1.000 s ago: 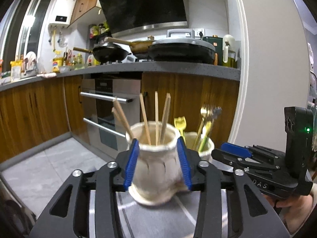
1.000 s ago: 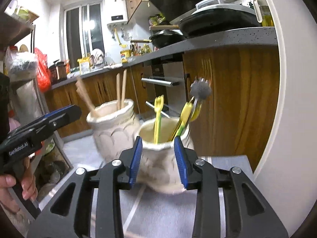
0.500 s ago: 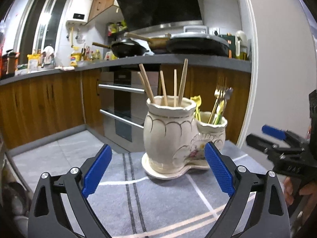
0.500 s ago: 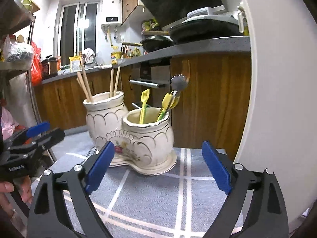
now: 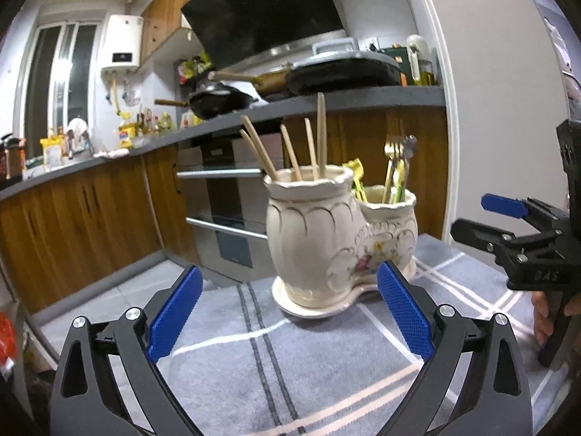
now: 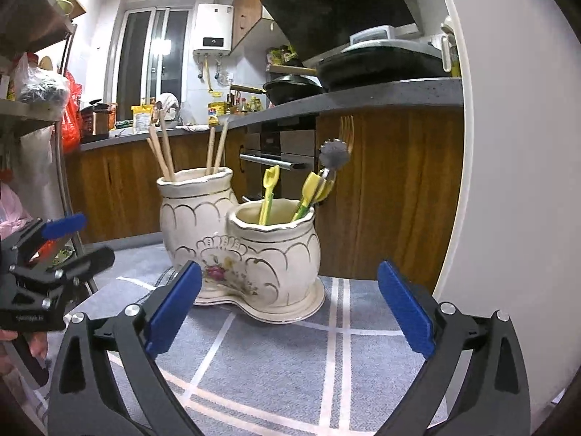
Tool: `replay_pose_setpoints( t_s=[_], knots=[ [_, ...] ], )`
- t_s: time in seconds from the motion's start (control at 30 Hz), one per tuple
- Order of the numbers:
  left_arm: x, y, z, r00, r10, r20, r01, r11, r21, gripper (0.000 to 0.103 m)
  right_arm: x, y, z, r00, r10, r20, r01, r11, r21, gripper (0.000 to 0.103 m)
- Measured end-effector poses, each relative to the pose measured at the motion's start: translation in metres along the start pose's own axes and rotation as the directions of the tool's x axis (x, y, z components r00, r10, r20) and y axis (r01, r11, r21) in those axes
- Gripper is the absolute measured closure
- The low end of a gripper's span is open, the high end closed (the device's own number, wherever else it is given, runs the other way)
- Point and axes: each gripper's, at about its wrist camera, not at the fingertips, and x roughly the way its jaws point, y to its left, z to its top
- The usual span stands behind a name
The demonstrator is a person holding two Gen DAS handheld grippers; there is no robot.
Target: Organize utensils
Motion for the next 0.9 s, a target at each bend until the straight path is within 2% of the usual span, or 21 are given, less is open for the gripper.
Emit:
replay_pose_setpoints(
  t_s=[0.27,0.9],
  knots=[
    [0.0024,0.0056,-0.0018,1.0,-0.015,-0.001,0.015,0.999,-0.041,0.006,-0.0008,0.002,0.0001,1.0,-0.01,0.005,0.01,1.0,-0.005,0.007],
    [0.0008,0.0081,-0.0025,1.0,-0.008,-0.004,0.008,0.998,-0.058,0.005,-0.0011,0.0007,0.0006,1.0,-0.021,0.005,0.021,1.0,-0.002,0.007]
  ],
)
